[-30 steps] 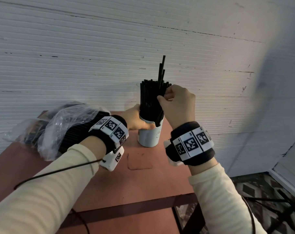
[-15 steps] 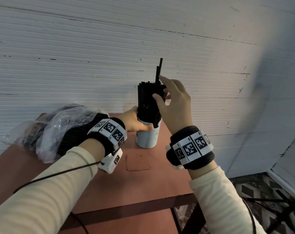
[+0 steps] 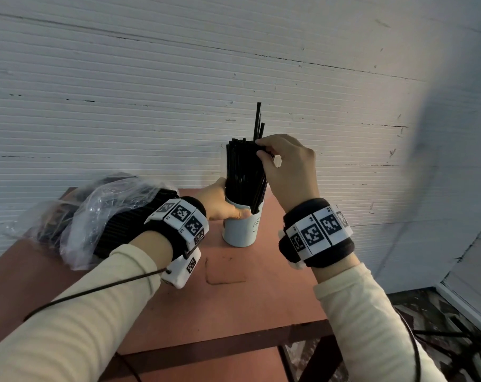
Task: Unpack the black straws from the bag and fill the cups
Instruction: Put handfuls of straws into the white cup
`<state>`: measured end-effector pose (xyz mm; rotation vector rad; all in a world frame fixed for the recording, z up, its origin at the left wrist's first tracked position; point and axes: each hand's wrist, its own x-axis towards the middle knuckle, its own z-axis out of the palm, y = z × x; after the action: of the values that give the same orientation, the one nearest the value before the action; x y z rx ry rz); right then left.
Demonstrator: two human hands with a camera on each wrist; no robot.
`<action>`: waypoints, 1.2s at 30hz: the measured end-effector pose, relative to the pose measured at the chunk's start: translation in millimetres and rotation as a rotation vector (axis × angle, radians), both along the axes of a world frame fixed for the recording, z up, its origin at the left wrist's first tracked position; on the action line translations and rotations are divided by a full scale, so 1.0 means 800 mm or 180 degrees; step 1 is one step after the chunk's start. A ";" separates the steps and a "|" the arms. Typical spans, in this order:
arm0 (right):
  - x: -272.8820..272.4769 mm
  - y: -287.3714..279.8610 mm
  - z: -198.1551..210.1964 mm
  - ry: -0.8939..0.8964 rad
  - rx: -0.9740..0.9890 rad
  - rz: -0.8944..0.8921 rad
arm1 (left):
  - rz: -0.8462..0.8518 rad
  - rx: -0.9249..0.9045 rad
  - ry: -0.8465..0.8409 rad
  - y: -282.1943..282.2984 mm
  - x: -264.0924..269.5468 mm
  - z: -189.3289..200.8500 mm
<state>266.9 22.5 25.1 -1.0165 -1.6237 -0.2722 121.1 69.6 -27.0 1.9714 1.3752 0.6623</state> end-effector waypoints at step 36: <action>-0.021 -0.006 0.001 -0.0138 -0.0985 -0.0513 | 0.0080 -0.0027 0.0072 -0.002 0.001 0.002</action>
<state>250.2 17.5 25.8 -1.3887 -1.6577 -0.1533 121.7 68.0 -25.4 1.9633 1.4162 0.6465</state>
